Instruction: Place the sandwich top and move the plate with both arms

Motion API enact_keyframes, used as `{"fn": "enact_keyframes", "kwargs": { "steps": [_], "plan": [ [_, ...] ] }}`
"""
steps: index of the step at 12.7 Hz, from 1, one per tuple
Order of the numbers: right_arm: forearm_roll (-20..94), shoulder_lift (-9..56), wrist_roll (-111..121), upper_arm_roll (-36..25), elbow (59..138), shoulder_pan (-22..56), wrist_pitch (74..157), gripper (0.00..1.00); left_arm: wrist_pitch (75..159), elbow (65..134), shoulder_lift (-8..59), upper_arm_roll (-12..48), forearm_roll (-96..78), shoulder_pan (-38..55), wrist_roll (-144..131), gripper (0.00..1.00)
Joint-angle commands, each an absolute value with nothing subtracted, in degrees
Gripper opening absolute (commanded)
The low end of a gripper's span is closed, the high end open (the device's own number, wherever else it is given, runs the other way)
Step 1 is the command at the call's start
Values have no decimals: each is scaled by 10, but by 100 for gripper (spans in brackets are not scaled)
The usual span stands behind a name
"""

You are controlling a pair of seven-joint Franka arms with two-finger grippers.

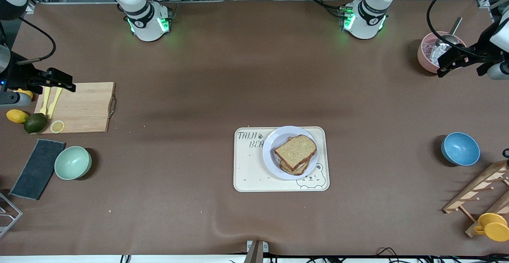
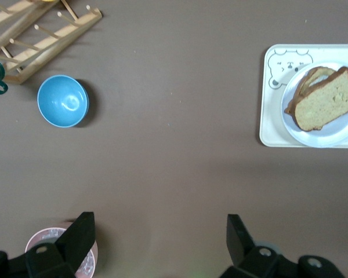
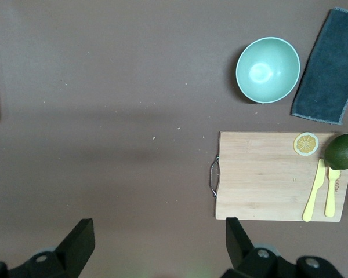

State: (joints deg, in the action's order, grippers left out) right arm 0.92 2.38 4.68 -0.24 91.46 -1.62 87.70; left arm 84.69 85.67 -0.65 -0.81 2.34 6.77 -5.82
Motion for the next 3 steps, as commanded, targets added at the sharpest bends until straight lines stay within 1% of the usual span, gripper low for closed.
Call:
{"fn": "enact_keyframes", "kwargs": {
  "steps": [1, 3],
  "plan": [
    [8, 23, 40, 2, 918, -22, 877, 100, 827, 859, -8, -11, 11, 77, -74, 100],
    [8, 22, 40, 2, 917, -21, 876, 100, 824, 858, -8, -11, 11, 79, -73, 100]
  ]
}}
